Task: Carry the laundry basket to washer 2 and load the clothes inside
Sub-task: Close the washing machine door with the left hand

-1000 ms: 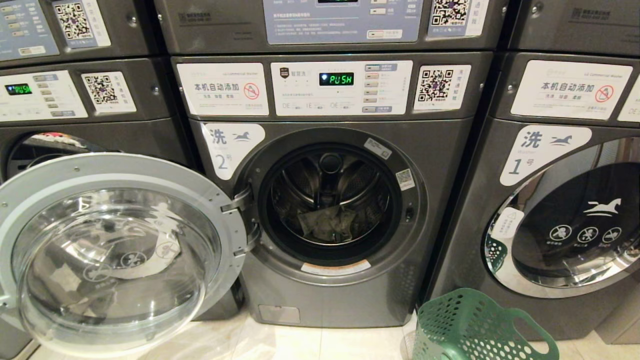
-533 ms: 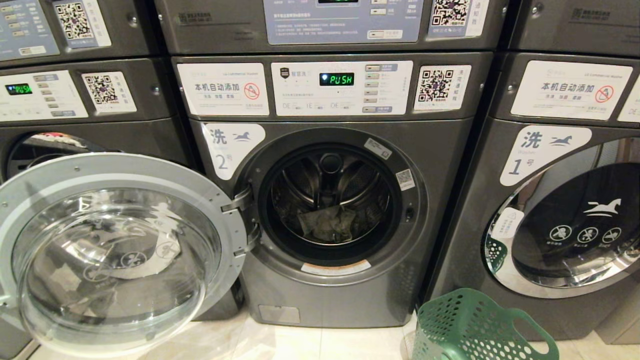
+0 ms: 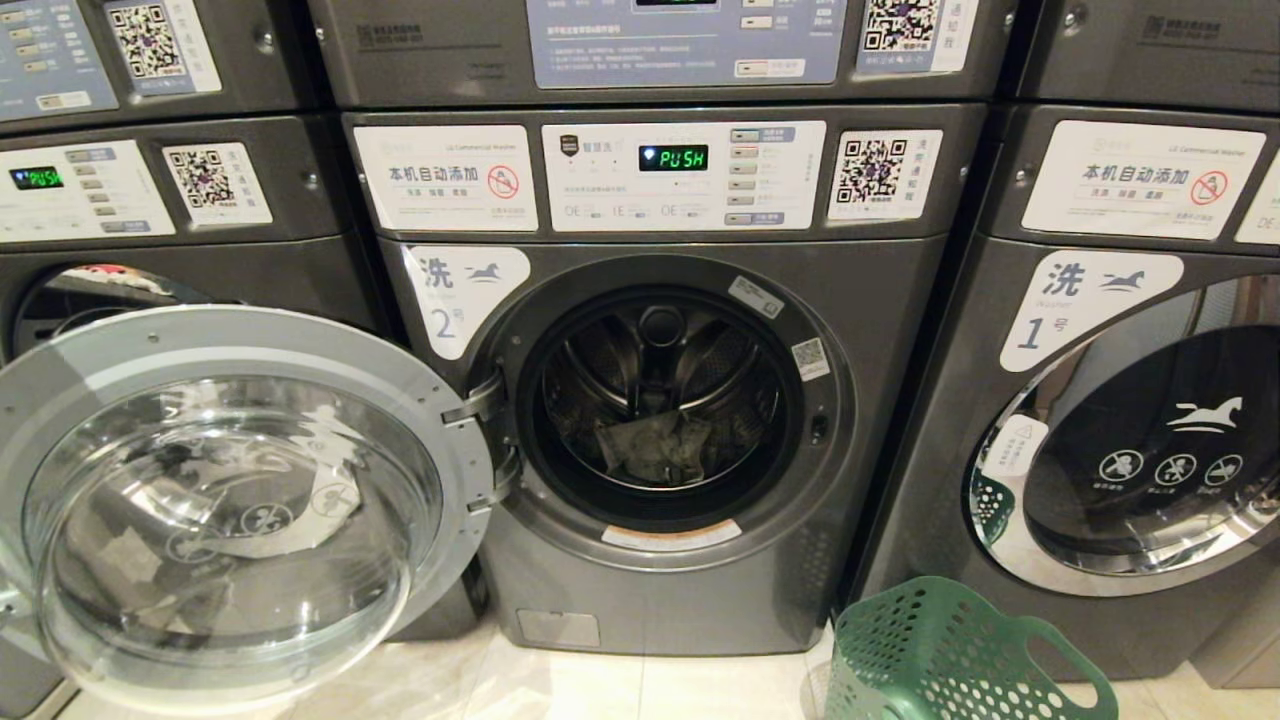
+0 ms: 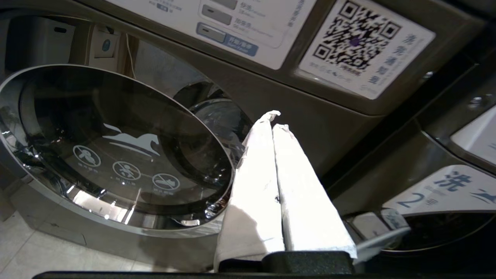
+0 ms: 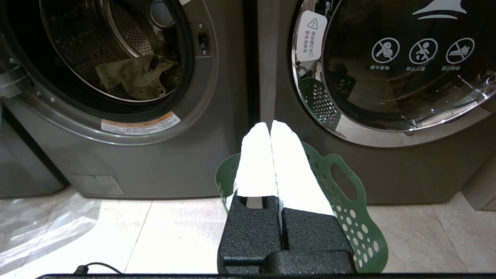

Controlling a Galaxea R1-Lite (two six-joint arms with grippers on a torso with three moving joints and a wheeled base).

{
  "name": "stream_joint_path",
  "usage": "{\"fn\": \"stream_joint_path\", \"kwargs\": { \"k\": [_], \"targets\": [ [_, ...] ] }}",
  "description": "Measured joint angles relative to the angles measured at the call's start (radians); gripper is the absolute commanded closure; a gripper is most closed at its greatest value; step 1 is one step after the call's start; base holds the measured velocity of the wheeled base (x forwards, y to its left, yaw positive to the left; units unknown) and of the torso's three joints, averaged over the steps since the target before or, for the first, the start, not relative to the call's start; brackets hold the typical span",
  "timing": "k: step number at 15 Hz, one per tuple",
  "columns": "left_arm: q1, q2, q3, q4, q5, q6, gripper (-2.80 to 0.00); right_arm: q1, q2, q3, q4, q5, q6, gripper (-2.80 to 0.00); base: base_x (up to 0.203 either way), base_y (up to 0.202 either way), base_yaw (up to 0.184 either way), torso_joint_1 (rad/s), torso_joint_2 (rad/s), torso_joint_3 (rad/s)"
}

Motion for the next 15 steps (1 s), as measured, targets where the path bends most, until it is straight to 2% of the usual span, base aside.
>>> {"fn": "stream_joint_path", "kwargs": {
  "k": [8,15],
  "targets": [
    [-0.037,0.101,0.000,0.006,-0.003,0.001,0.00,0.000,0.000,0.000,0.000,0.000,-0.003,0.00,0.000,0.000,0.000,0.000,0.00,0.000],
    [-0.073,0.085,0.017,0.151,0.002,0.005,0.00,0.000,0.000,0.000,0.000,0.000,-0.003,0.00,0.000,0.000,0.000,0.000,0.00,0.000]
  ]
}}
